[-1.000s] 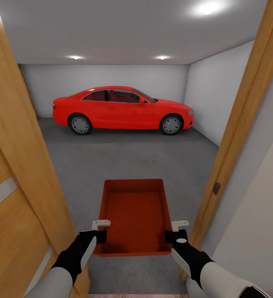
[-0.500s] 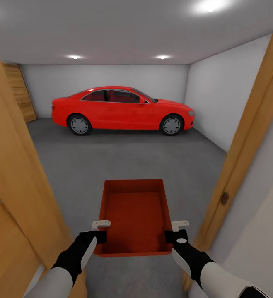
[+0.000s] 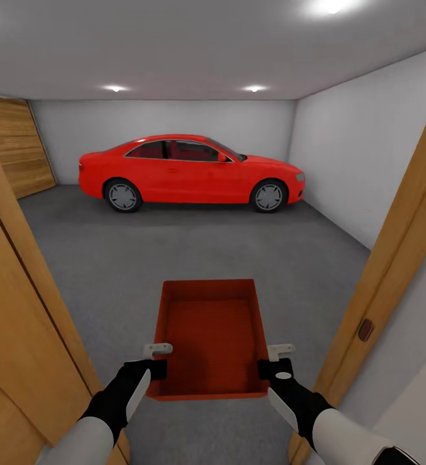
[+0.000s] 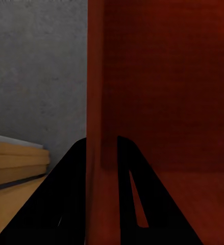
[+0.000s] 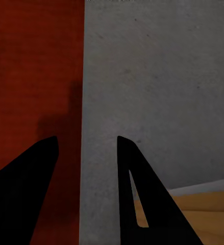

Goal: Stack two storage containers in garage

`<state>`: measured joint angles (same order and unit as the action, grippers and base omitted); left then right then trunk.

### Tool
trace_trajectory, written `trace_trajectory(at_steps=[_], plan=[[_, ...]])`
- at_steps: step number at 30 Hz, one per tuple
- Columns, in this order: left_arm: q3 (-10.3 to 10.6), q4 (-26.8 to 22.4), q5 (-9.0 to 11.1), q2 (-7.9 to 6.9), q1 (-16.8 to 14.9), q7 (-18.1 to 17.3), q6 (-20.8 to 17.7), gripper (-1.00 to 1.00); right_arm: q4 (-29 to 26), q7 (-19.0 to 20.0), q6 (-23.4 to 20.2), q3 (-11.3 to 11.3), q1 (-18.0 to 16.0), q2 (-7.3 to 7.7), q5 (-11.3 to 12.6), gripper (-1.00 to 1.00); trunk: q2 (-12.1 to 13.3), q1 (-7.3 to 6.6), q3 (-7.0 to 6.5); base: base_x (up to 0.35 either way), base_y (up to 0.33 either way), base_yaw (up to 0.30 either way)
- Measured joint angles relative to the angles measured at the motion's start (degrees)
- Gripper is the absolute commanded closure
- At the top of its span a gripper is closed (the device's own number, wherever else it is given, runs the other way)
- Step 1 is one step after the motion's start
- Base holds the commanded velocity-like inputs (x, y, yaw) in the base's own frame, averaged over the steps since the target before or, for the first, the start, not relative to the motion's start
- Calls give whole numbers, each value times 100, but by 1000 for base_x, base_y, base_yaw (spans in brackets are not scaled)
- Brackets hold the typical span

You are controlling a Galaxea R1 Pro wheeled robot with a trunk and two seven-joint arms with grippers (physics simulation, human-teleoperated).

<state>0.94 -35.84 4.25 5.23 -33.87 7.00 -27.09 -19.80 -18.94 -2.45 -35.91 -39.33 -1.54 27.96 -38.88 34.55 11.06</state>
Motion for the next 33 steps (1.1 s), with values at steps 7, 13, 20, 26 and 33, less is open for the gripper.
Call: trace_trajectory(at_steps=[7,13,20,26,33], plan=[[-3,12,-2,7,-2,2,14,100,-1,0,0,-5,0,6,1,100,0,-2,0,86,-39,0],[-5,9,-3,2,-2,-4,8,100,1,0,0,0,0,1,-2,100,0,-1,0,147,-76,0],[-4,12,-2,0,-1,-6,10,100,1,0,0,-4,1,1,2,100,-1,-2,0,112,-3,0],[-12,30,-2,2,3,-14,39,100,3,-1,1,-8,1,2,-3,100,-1,-3,0,309,0,0],[-12,31,-2,0,2,-16,38,100,3,0,1,-6,1,1,-4,100,-1,-3,0,321,0,0]])
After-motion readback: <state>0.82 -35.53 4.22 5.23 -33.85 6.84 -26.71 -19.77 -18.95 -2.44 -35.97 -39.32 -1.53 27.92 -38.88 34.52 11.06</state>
